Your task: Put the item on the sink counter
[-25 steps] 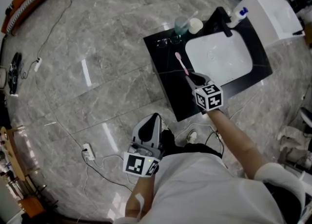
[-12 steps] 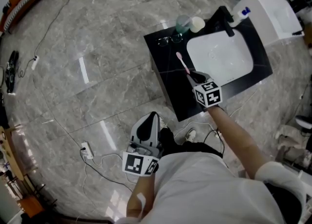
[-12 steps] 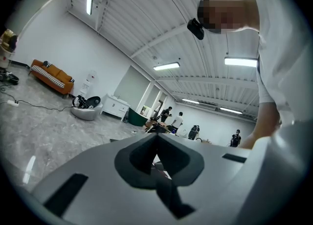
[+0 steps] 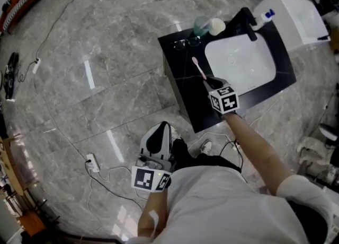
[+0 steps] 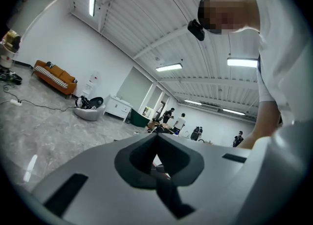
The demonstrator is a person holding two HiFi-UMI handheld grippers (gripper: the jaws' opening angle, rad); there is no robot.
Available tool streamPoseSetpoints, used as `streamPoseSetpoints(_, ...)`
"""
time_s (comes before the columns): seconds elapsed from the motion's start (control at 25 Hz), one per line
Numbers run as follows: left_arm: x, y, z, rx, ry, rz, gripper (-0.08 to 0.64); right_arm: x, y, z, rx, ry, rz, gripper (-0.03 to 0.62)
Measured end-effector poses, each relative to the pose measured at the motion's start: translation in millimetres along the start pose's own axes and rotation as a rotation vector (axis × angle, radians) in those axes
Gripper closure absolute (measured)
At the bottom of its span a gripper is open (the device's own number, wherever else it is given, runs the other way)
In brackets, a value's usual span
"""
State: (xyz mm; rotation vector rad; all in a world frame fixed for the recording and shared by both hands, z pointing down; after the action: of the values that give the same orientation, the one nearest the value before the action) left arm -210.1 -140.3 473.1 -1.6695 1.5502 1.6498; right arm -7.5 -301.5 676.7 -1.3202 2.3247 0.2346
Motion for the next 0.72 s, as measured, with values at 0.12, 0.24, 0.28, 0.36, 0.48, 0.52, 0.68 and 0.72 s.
streamPoseSetpoints(0.12, 0, 6, 0, 0.003, 0.002, 0.007, 0.557, -1, -1, -3, -0.004, 0.010, -0.005, 0.517)
streamPoseSetpoints(0.24, -1, 9, 0, 0.004, 0.001, 0.019, 0.557, -2, 1, -5, -0.009, 0.024, 0.000, 0.517)
streamPoseSetpoints(0.28, -1, 10, 0, 0.003, 0.001, 0.022, 0.557, -1, 2, -6, -0.012, 0.029, 0.006, 0.517)
streamPoseSetpoints(0.36, -2, 11, 1, 0.001, 0.002, 0.025, 0.557, -1, 3, -9, -0.020, 0.036, 0.014, 0.517)
streamPoseSetpoints(0.48, -3, 13, 0, -0.004, 0.001, 0.030, 0.557, 1, 0, -13, -0.028, 0.050, 0.008, 0.517)
streamPoseSetpoints(0.52, -3, 14, 0, -0.005, -0.002, 0.033, 0.557, 2, -1, -16, -0.031, 0.057, 0.009, 0.517)
streamPoseSetpoints(0.68, -4, 16, 3, -0.009, -0.008, 0.045, 0.557, 1, -1, -21, -0.049, 0.096, 0.000, 0.517)
streamPoseSetpoints(0.72, -4, 17, 3, -0.009, -0.010, 0.047, 0.557, 0, 0, -22, -0.051, 0.108, 0.001, 0.517)
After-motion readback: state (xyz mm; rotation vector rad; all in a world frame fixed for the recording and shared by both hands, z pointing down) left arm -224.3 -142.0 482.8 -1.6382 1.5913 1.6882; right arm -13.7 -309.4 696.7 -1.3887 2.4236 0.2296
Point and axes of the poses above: the fingertips, and each gripper's own axes: z backward along the fingers, y to its left, x out of its top, the point moved 2 cm from there along z, backward along the fingers, and after that the axes turned 14 degrees about y, right-handed, at the moved point
